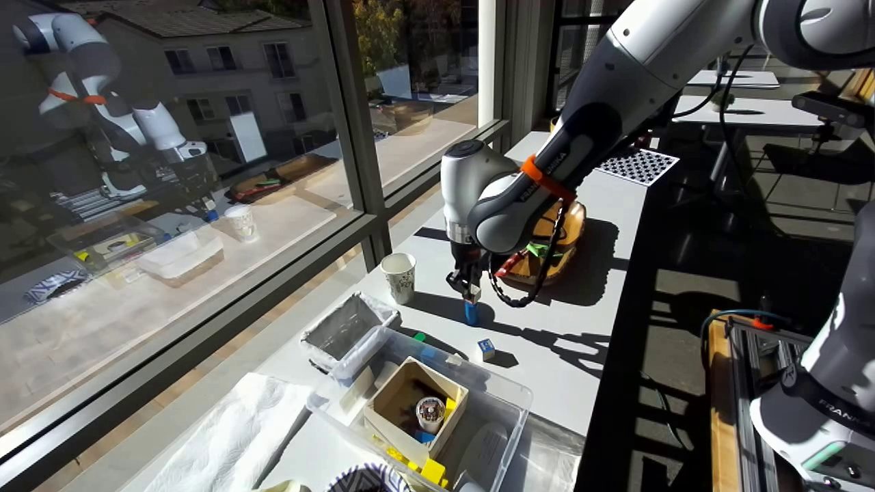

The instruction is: Remove the blue cylinder from the top of the stack and place it on the right then put one square block on top of the cylinder.

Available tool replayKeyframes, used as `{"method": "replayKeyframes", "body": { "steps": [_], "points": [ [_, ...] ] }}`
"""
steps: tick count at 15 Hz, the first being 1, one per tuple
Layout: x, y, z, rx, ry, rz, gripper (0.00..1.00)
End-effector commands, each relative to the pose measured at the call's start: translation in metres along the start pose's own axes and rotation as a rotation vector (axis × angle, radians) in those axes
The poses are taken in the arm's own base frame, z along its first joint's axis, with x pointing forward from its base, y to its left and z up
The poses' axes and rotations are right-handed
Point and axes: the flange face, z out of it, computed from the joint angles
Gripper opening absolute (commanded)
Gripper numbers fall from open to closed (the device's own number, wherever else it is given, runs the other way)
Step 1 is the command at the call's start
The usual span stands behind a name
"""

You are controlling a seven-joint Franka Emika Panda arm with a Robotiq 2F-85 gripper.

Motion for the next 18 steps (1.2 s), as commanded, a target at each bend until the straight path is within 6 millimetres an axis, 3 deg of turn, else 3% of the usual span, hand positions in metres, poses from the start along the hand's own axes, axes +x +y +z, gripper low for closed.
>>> {"method": "replayKeyframes", "body": {
  "steps": [1, 11, 12, 13, 15, 18],
  "points": [
    [0.0041, -0.0016, 0.0063, 0.016, -0.024, -0.006, 0.1],
    [0.0077, -0.0014, 0.0127, 0.014, -0.032, -0.003, 0.1],
    [0.0084, -0.0016, 0.0123, 0.014, -0.031, -0.001, 0.2],
    [0.0087, -0.0015, 0.0122, 0.015, -0.032, 0.001, 0.6],
    [0.0087, -0.0015, 0.0117, 0.013, -0.031, 0.004, 0.67],
    [0.0076, -0.0027, 0.0079, 0.008, -0.033, 0.007, 0.89]
  ]
}}
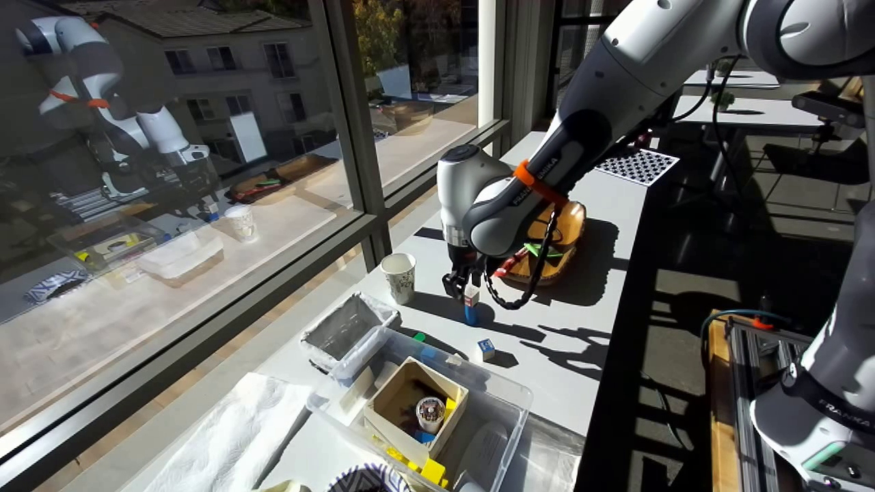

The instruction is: Remove the blue cylinder from the top of the stack and place it on the right then put one square block on top of the cylinder.

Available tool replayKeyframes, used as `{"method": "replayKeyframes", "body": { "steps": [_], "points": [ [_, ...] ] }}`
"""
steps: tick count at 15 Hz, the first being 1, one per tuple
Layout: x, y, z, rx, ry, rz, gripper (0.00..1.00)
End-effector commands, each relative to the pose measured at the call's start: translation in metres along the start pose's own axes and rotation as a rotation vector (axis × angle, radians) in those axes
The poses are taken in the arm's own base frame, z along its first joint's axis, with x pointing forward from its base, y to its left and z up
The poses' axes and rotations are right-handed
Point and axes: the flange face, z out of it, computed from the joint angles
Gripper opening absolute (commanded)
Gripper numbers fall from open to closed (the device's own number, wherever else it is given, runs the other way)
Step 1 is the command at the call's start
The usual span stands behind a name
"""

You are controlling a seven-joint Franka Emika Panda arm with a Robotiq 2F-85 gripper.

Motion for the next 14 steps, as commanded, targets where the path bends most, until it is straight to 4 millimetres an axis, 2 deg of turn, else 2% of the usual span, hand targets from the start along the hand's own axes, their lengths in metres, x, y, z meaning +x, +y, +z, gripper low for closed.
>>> {"method": "replayKeyframes", "body": {
  "steps": [1, 8, 14],
  "points": [
    [0.0, -0.002, -0.003, 0.005, -0.029, 0.005, 0.98],
    [-0.009, -0.012, -0.026, 0.0, -0.04, 0.032, 1.0],
    [-0.026, -0.019, -0.05, -0.015, -0.039, 0.075, 1.0]
  ]
}}
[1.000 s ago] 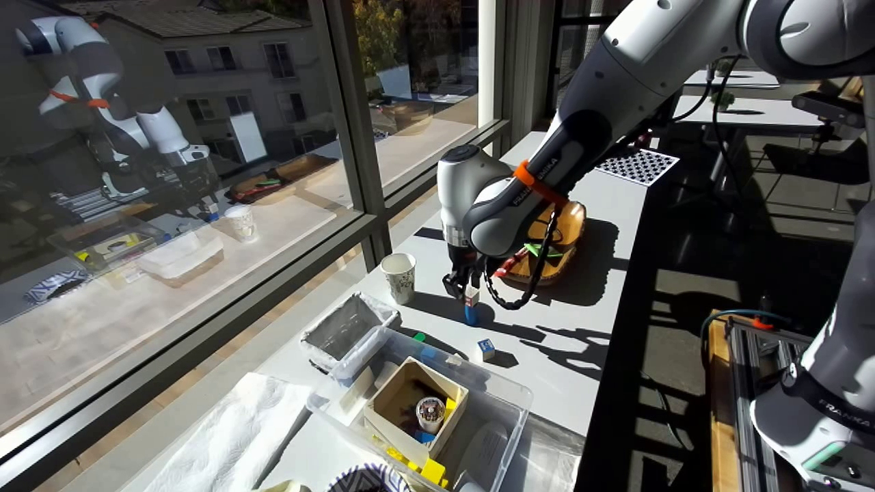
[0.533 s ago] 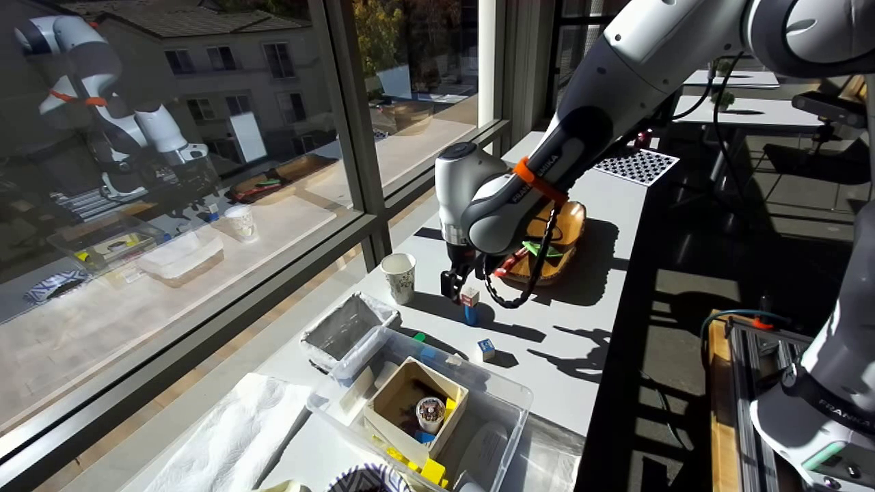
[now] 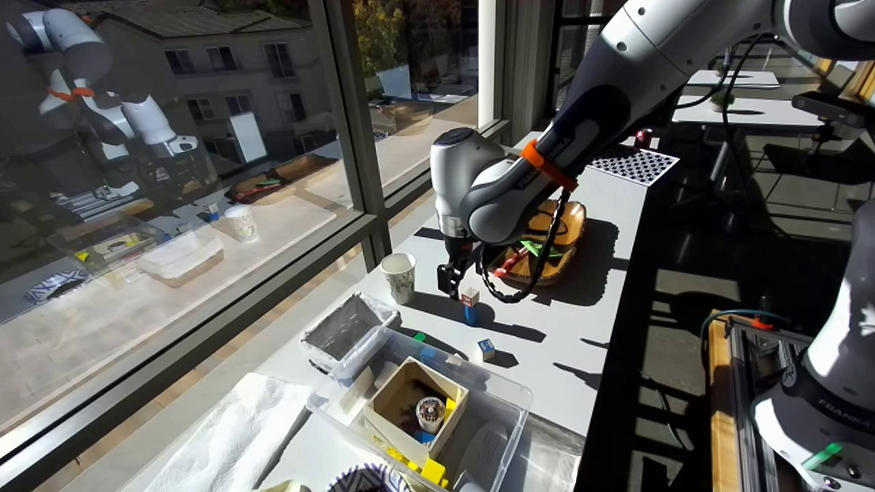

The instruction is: Remove the blue cylinder from the top of the stack and place it on the right then put one square block on top of the cylinder.

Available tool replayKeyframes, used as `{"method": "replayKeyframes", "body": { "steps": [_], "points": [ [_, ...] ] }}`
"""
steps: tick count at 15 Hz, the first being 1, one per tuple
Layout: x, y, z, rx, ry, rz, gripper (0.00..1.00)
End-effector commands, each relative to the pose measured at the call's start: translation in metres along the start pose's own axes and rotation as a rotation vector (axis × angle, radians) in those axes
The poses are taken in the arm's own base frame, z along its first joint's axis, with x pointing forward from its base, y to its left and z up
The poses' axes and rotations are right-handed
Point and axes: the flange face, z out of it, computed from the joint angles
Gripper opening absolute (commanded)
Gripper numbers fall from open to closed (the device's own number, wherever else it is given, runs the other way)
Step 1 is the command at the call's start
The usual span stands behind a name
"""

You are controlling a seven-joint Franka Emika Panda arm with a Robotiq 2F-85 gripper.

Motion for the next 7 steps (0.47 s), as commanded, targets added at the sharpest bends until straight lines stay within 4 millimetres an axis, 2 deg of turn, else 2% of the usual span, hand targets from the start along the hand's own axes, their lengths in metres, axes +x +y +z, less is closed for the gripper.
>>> {"method": "replayKeyframes", "body": {
  "steps": [1, 3, 4, 7],
  "points": [
    [-0.023, -0.001, -0.015, -0.01, -0.019, 0.035, 1.0],
    [-0.032, 0.002, -0.018, -0.006, -0.002, 0.047, 1.0],
    [-0.014, -0.001, -0.012, 0.0, -0.001, 0.027, 1.0],
    [-0.023, 0.002, -0.016, 0.001, -0.003, 0.036, 1.0]
  ]
}}
